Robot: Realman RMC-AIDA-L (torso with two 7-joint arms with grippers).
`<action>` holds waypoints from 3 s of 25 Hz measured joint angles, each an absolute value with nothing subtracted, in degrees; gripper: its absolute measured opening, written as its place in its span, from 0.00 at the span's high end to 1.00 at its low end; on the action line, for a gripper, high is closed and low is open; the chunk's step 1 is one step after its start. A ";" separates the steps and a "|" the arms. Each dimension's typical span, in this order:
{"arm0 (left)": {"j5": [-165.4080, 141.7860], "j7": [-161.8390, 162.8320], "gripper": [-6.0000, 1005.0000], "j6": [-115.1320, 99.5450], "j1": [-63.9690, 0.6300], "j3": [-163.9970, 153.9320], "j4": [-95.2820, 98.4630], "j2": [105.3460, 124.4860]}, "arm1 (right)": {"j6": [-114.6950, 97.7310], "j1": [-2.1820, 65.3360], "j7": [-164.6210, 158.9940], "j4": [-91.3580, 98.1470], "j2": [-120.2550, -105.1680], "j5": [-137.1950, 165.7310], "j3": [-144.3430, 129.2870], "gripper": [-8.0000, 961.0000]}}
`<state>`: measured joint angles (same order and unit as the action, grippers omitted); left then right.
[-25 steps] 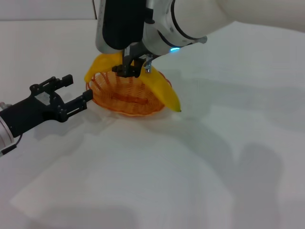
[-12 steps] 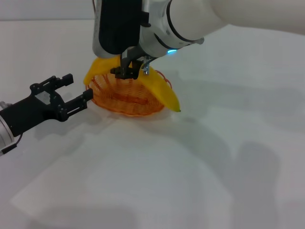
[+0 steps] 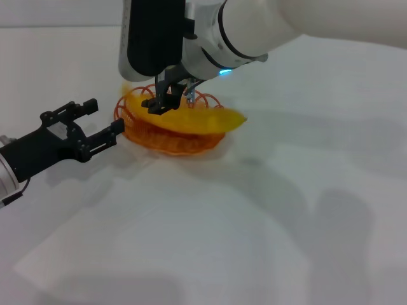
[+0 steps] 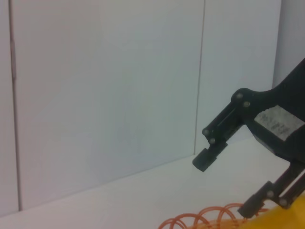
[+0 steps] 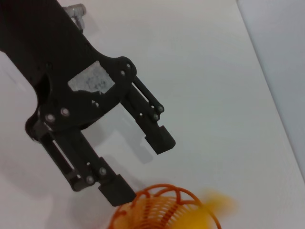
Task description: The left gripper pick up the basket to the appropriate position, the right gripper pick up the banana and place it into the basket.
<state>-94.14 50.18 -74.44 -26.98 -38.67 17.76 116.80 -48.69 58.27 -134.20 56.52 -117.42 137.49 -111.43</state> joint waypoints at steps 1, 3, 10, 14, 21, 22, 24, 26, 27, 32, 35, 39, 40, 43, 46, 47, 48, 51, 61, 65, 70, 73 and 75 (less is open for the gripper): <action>-94.17 50.18 0.26 -74.44 -26.99 -38.67 17.75 116.80 | -48.69 58.27 -134.20 56.55 -117.42 137.46 -111.44 0.44; -94.23 50.18 0.26 -74.44 -26.99 -38.67 17.76 116.80 | -48.69 58.27 -134.19 56.79 -117.42 137.40 -111.45 0.37; -94.28 50.18 0.26 -74.44 -26.70 -38.67 17.75 116.80 | -50.05 56.70 -134.37 60.91 -117.04 137.54 -110.91 0.20; -94.30 50.18 0.26 -74.44 -26.55 -38.67 17.75 116.80 | -55.15 52.30 -132.40 67.86 -116.70 138.06 -106.36 0.18; -94.21 50.18 0.26 -74.44 -26.32 -38.52 17.75 116.80 | -64.71 43.01 -123.22 77.88 -116.63 133.43 -95.32 0.18; -94.20 50.18 0.26 -74.44 -26.28 -38.50 17.75 116.80 | -65.65 42.18 -122.03 78.41 -116.62 132.31 -94.10 0.18; -94.13 50.18 0.26 -74.44 -26.23 -38.47 17.75 116.80 | -67.69 40.56 -119.31 78.75 -116.63 129.91 -91.44 0.18; -94.10 50.18 0.26 -74.44 -26.22 -38.43 17.75 116.80 | -68.92 39.13 -116.86 78.53 -116.63 127.86 -89.17 0.18; -94.10 50.18 0.26 -74.44 -26.21 -38.39 17.75 116.80 | -69.37 38.28 -115.68 78.41 -116.63 126.71 -88.18 0.19; -94.07 50.18 0.26 -74.44 -26.19 -38.22 17.75 116.83 | -70.75 33.71 -109.76 77.97 -116.63 121.43 -83.49 0.19; -94.00 50.18 0.26 -74.44 -26.19 -38.23 17.75 116.90 | -72.66 31.96 -105.91 76.31 -116.63 117.67 -79.78 0.19; -93.28 49.99 0.26 -74.52 -26.19 -38.15 17.74 116.90 | -76.50 31.45 -99.97 71.32 -116.55 113.40 -73.59 0.19; -93.00 49.82 0.26 -74.60 -26.19 -38.15 17.72 116.90 | -77.24 31.43 -98.59 69.76 -116.52 112.82 -72.03 0.19; -92.17 49.20 0.26 -74.92 -26.22 -38.14 17.12 116.88 | -78.60 31.35 -95.13 65.34 -116.46 112.27 -68.86 0.19; -91.88 48.81 0.26 -74.97 -26.27 -38.13 16.89 116.82 | -78.80 31.33 -92.33 61.38 -116.45 112.21 -66.59 0.19; -91.87 48.80 0.26 -74.97 -26.28 -38.13 16.89 116.82 | -78.81 31.32 -91.44 60.24 -116.46 112.21 -65.85 0.19; -91.86 48.79 0.26 -74.98 -26.28 -38.13 16.88 116.82 | -78.81 31.32 -90.51 58.87 -116.44 112.19 -64.83 0.19; -91.85 48.78 0.26 -74.98 -26.28 -38.18 16.87 116.88 | -78.83 31.31 -88.00 55.00 -116.38 112.17 -62.29 0.19; -91.84 48.78 0.26 -74.84 -26.28 -38.46 16.87 116.89 | -78.83 31.22 -82.54 46.52 -116.12 112.24 -56.85 0.19; -91.84 48.78 0.26 -74.80 -26.30 -38.52 16.87 116.89 | -78.64 30.68 -82.20 45.65 -116.06 112.67 -56.48 0.19; -91.84 48.78 0.26 -74.79 -26.58 -38.59 16.45 116.89 | -78.71 29.82 -81.05 45.00 -115.99 112.82 -56.66 0.19; -91.84 48.78 0.26 -74.80 -26.60 -38.66 16.44 116.89 | -78.77 29.76 -80.62 44.07 -116.00 112.89 -56.36 0.19; -91.84 48.77 0.26 -74.87 -26.59 -38.61 16.43 116.89 | -78.77 29.75 -80.58 44.00 -116.01 112.89 -56.24 0.19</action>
<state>-91.84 48.77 -74.87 -26.59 -38.61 16.43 116.89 -78.77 29.75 -80.58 44.00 -116.01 112.89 -56.24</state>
